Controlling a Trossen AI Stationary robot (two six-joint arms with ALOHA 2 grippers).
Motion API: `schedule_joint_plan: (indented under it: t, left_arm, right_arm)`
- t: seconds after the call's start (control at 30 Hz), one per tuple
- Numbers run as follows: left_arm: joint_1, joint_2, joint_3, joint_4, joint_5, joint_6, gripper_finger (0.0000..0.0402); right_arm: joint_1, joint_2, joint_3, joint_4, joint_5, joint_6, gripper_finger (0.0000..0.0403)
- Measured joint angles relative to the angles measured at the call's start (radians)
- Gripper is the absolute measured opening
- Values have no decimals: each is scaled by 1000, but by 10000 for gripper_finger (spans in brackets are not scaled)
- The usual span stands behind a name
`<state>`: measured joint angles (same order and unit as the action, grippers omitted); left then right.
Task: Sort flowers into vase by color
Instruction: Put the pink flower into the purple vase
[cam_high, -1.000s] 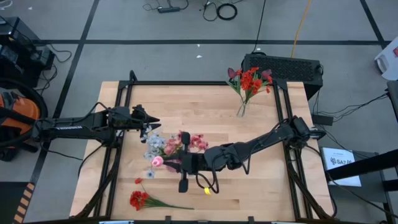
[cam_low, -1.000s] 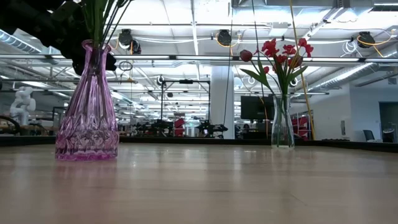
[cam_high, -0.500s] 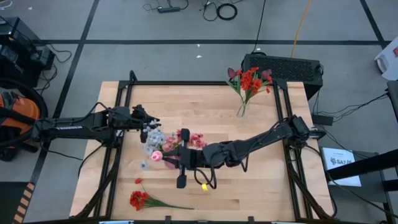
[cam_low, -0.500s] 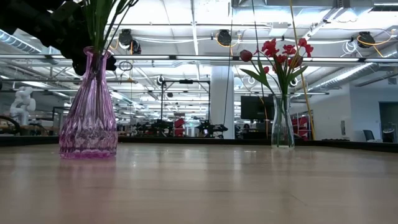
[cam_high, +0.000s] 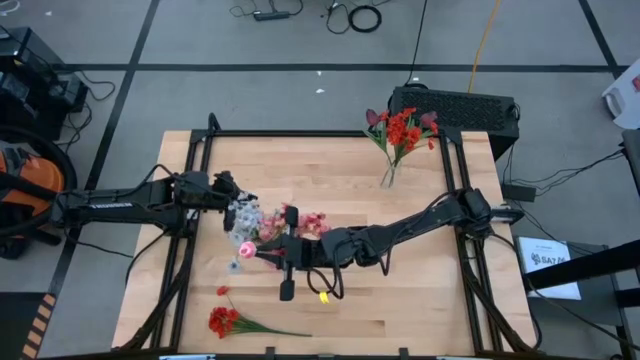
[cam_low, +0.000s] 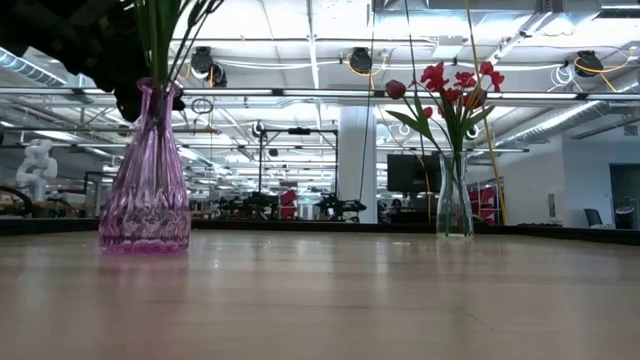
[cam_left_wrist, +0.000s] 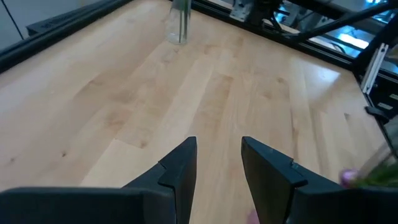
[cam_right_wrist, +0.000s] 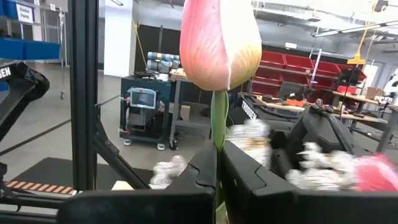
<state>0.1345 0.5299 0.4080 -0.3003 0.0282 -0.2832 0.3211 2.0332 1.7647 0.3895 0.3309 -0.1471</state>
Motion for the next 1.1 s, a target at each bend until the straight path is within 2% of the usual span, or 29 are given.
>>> schedule_joint_plan:
  t: [0.57,0.77,0.97,1.1]
  left_arm:
    - [-39,0,0,-27,0,1,134]
    - [-39,0,0,-27,-1,1,134]
    - [-39,0,0,-27,-2,1,134]
    - [-39,0,0,-32,-2,2,134]
  right_arm:
    - [-11,13,0,-11,11,-5,0]
    - [-17,11,0,-31,58,5,0]
    - [-35,11,0,-68,62,61,0]
    - [-36,11,0,-24,64,43,0]
